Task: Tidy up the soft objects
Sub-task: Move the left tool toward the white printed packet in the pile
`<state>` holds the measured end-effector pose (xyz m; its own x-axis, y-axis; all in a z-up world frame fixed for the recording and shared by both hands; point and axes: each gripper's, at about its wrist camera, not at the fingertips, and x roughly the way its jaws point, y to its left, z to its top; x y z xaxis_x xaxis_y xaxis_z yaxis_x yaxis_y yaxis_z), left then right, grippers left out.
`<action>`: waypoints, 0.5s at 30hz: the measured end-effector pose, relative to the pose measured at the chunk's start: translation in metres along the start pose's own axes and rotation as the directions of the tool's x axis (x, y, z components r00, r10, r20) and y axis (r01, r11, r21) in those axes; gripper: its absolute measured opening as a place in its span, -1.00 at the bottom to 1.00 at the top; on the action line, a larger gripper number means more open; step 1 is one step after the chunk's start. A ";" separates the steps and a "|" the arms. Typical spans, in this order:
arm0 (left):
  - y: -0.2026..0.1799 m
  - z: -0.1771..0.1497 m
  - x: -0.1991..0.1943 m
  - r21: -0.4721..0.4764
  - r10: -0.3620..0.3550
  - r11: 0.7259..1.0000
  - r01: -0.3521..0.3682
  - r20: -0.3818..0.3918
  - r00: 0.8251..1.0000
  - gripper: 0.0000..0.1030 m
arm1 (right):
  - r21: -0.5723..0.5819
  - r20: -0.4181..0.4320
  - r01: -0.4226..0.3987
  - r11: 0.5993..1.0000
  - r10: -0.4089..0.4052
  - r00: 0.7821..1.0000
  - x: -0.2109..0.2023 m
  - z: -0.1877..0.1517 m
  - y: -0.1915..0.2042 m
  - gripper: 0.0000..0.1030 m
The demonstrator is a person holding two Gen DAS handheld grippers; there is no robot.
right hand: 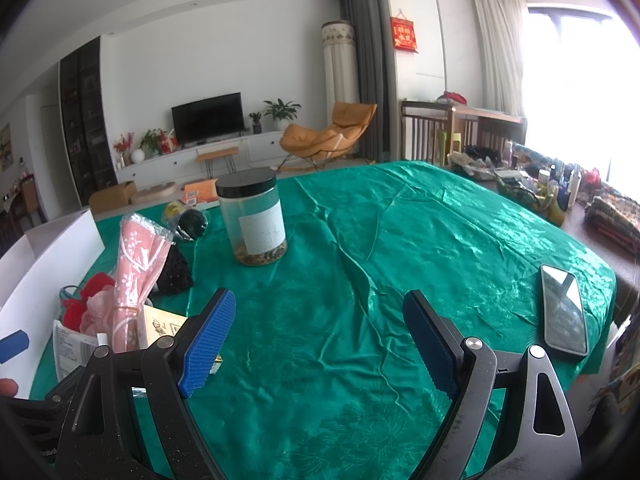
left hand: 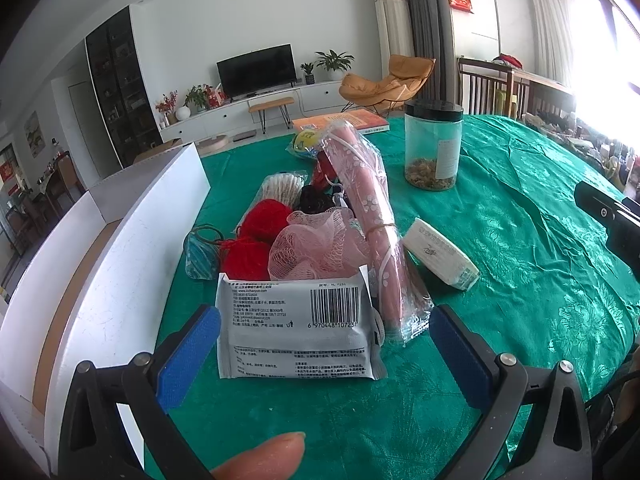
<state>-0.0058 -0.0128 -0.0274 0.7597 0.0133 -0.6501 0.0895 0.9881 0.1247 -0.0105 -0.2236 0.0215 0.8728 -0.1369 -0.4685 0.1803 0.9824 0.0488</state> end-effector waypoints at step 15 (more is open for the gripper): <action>0.000 -0.012 0.023 -0.012 -0.014 1.000 0.013 -0.081 0.997 1.00 | 0.003 -0.002 -0.001 1.000 0.001 1.000 0.001 0.000 0.000 0.71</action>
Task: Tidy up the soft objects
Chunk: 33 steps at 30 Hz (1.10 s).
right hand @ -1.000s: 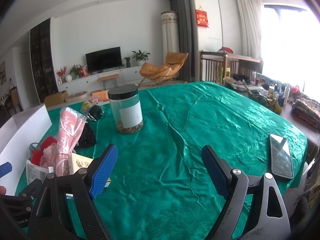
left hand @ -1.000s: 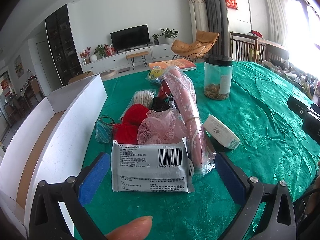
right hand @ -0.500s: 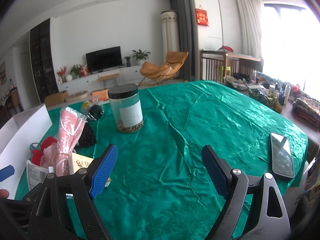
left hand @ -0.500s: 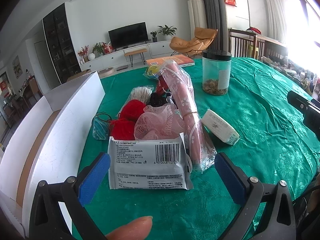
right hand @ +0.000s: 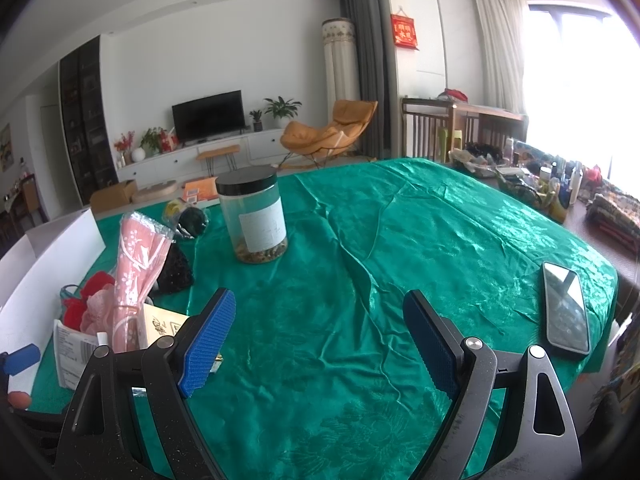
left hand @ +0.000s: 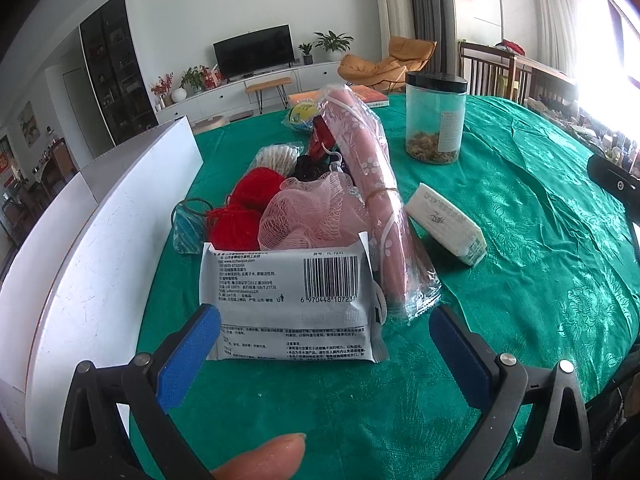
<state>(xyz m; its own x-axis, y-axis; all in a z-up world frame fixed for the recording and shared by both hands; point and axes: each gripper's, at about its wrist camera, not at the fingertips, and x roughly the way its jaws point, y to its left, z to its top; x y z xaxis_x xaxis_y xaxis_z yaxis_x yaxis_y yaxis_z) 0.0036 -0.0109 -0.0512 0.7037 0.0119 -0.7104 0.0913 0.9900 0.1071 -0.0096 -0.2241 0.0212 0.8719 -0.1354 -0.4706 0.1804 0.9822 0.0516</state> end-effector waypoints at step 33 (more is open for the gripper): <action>0.007 0.029 0.099 -0.066 0.153 0.985 -0.162 -0.123 0.981 1.00 | 0.103 -0.460 -0.019 0.995 0.064 0.886 0.027 -0.054 0.041 0.71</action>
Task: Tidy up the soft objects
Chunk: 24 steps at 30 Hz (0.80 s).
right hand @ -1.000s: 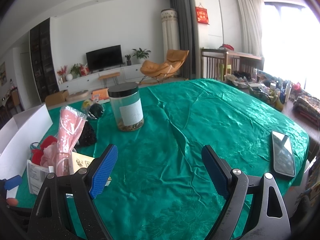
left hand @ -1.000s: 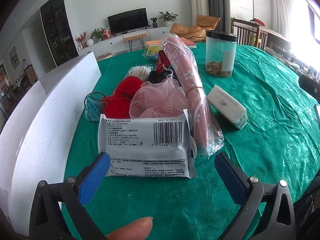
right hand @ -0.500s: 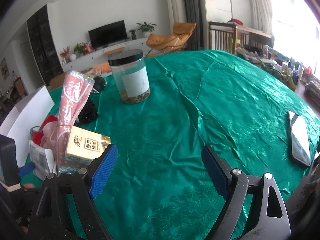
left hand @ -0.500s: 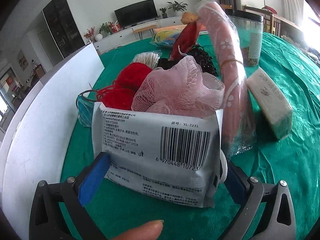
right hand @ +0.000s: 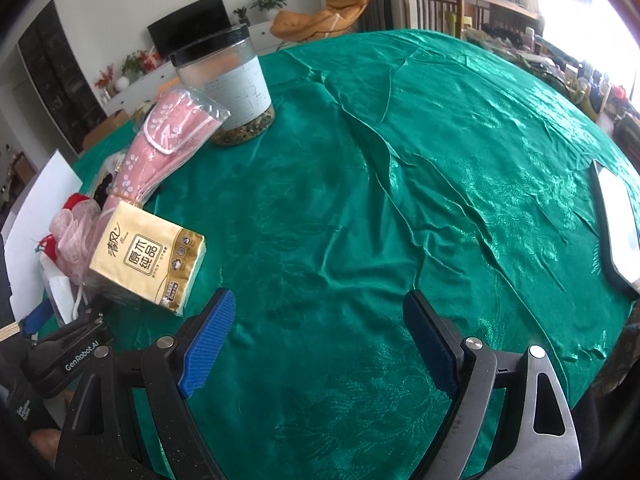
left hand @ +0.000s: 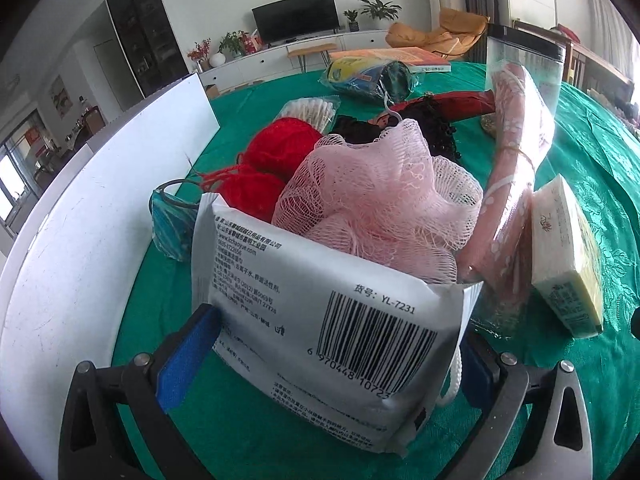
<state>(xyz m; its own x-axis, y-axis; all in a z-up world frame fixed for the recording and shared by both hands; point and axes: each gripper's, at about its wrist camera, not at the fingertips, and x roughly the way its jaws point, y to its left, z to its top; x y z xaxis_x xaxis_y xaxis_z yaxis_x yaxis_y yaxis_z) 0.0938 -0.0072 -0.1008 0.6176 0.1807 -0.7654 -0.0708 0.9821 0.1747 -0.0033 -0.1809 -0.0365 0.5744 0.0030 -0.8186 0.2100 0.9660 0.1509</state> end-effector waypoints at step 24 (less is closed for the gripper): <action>0.002 -0.002 0.001 -0.006 -0.003 1.000 0.003 -0.003 1.000 1.00 | -0.002 -0.032 -0.002 1.000 0.002 0.999 0.000 0.000 0.004 0.73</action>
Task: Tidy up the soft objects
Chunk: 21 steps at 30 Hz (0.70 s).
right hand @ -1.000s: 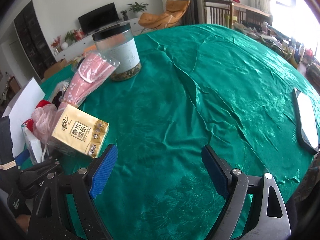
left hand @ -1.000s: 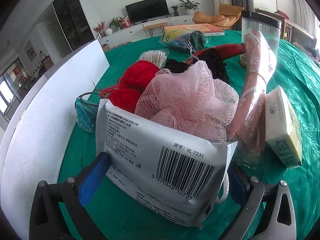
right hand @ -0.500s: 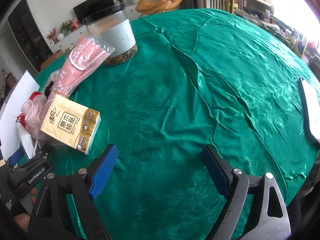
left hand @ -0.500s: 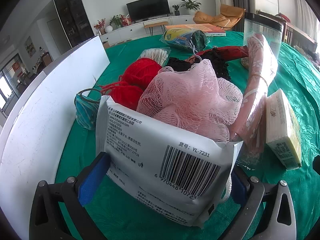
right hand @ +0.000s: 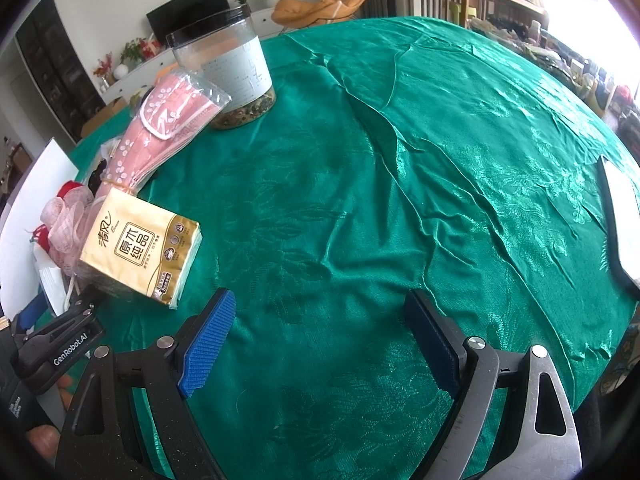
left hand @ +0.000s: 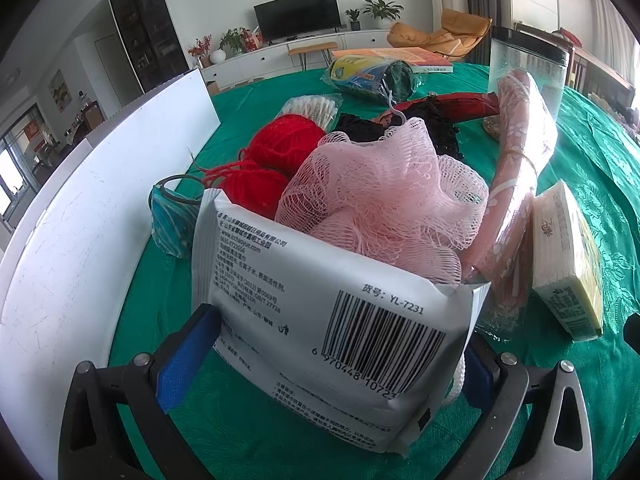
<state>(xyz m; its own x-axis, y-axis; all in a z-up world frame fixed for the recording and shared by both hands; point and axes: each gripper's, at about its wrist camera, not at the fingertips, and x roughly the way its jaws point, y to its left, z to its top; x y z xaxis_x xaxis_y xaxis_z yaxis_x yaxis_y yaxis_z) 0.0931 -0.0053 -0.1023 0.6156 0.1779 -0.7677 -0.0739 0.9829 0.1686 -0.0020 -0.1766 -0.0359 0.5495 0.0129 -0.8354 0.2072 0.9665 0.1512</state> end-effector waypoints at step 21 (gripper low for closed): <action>0.000 0.000 0.000 0.000 -0.001 1.000 0.001 0.001 1.000 1.00 | -0.001 -0.001 -0.001 1.000 0.001 1.000 0.001 0.001 0.000 0.73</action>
<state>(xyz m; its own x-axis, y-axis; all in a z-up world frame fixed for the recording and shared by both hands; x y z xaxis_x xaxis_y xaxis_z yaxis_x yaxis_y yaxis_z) 0.0927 -0.0051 -0.1022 0.6165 0.1771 -0.7672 -0.0738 0.9831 0.1677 -0.0008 -0.1773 -0.0363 0.5491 0.0136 -0.8356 0.2060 0.9668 0.1511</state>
